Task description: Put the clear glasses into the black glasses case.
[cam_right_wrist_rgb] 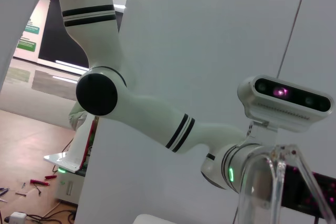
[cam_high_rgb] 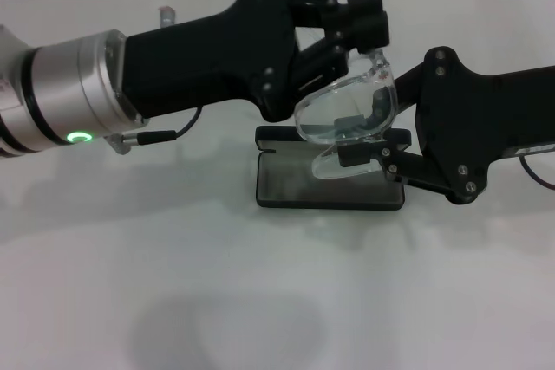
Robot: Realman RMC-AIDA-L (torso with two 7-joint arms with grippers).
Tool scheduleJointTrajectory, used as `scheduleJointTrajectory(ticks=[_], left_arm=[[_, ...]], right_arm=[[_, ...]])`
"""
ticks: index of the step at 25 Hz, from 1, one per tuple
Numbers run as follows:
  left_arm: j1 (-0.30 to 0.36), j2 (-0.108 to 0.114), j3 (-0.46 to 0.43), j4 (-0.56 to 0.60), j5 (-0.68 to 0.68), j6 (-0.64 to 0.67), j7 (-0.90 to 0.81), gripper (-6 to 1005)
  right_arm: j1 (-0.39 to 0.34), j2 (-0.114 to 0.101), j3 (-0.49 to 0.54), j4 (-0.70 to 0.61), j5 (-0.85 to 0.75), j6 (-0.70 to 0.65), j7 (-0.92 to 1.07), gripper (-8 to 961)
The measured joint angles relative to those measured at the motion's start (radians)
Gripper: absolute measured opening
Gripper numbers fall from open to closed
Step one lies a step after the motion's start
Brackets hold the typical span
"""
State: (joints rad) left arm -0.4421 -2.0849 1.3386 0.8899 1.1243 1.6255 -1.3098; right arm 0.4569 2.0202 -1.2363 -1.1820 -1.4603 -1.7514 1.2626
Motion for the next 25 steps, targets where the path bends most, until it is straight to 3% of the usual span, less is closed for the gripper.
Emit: scheduleJointTrajectory(ticks=[25], left_arm=[[-0.005, 0.000, 0.019, 0.007, 0.024, 0.026, 0.000, 146]], right_arm=[[-0.019, -0.001, 0.028, 0.004, 0.020, -0.003, -0.026, 120]])
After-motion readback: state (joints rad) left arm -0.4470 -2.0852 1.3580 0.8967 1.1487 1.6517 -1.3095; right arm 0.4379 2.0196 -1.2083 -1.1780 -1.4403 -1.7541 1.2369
